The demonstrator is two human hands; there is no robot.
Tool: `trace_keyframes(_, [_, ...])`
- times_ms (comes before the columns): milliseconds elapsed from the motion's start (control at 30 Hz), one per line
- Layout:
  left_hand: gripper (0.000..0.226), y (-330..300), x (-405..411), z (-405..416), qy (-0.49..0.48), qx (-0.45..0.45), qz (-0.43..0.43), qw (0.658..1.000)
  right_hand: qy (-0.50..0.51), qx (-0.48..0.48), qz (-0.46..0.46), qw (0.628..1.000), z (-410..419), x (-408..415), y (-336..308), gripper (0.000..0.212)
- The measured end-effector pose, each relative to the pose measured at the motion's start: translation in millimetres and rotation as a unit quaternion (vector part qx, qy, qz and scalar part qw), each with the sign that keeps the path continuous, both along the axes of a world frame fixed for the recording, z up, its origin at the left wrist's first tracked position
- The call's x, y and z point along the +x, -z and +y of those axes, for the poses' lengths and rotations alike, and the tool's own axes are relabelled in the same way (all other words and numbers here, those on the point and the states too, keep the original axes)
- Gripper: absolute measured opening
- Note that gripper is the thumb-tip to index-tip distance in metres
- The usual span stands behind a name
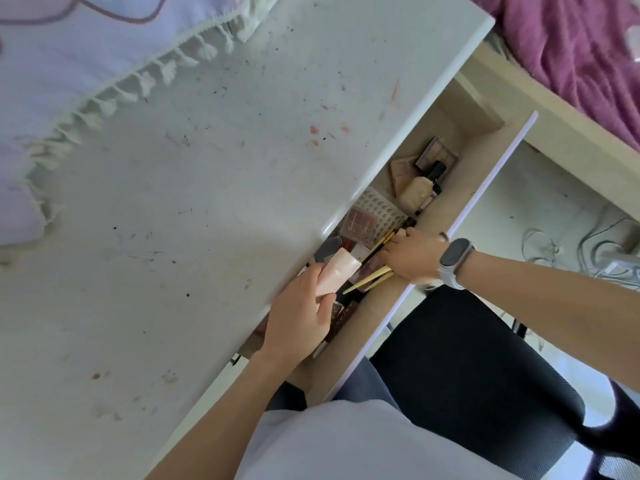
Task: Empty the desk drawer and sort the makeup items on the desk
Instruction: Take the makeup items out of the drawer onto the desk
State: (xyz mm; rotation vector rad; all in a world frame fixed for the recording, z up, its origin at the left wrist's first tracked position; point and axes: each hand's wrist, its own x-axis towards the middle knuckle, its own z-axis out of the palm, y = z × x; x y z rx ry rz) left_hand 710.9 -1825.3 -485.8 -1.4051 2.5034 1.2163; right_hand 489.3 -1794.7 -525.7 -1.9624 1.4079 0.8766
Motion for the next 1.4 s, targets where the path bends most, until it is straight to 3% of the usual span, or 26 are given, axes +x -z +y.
trace_keyframes(67, [0.04, -11, 3, -4, -0.058, 0.021, 0.045, 0.997, 0.051, -0.019, -0.031, 0.998, -1, 3, -15, 0.019])
trace_keyframes(133, [0.043, -22, 6, -12, -0.143, 0.039, 0.076, 0.986, 0.182, 0.032, -0.105, 0.977, -9, 7, -38, 0.004])
trace_keyframes(233, [0.046, -35, 13, -31, -0.277, 0.063, 0.102, 0.953, 0.36, 0.09, -0.248, 0.895, -28, 18, -71, 0.008])
trace_keyframes(333, [0.048, -38, 27, -57, -0.373, 0.071, 0.119, 0.917, 0.42, 0.03, -0.313, 0.851, -61, 43, -89, 0.011])
trace_keyframes(433, [0.054, -32, 47, -85, -0.418, 0.062, 0.096, 0.901, 0.455, -0.046, -0.318, 0.83, -108, 80, -84, 0.009])
trace_keyframes(567, [0.06, -21, 68, -128, -0.452, 0.042, 0.062, 0.889, 0.47, -0.094, -0.324, 0.815, -172, 136, -73, 0.013])
trace_keyframes(733, [0.056, -10, 80, -169, -0.455, 0.011, 0.053, 0.889, 0.437, -0.153, -0.291, 0.837, -225, 186, -63, 0.02])
trace_keyframes(867, [0.057, -6, 89, -174, -0.432, -0.027, 0.021, 0.901, 0.435, -0.187, -0.305, 0.826, -231, 193, -58, 0.024])
trace_keyframes(1000, [0.055, -4, 93, -170, -0.396, -0.098, -0.053, 0.911, 0.397, -0.242, -0.298, 0.833, -220, 189, -50, 0.046])
trace_keyframes(1100, [0.056, 1, 96, -160, -0.385, -0.123, -0.006, 0.915, 0.382, -0.258, -0.3, 0.835, -215, 189, -45, 0.053])
trace_keyframes(1267, [0.058, 5, 100, -141, -0.332, -0.13, 0.068, 0.932, 0.357, -0.277, -0.338, 0.825, -210, 185, -40, 0.043])
trace_keyframes(1400, [0.054, 14, 99, -140, -0.291, -0.174, 0.011, 0.941, 0.23, -0.333, -0.326, 0.854, -196, 173, -33, 0.034])
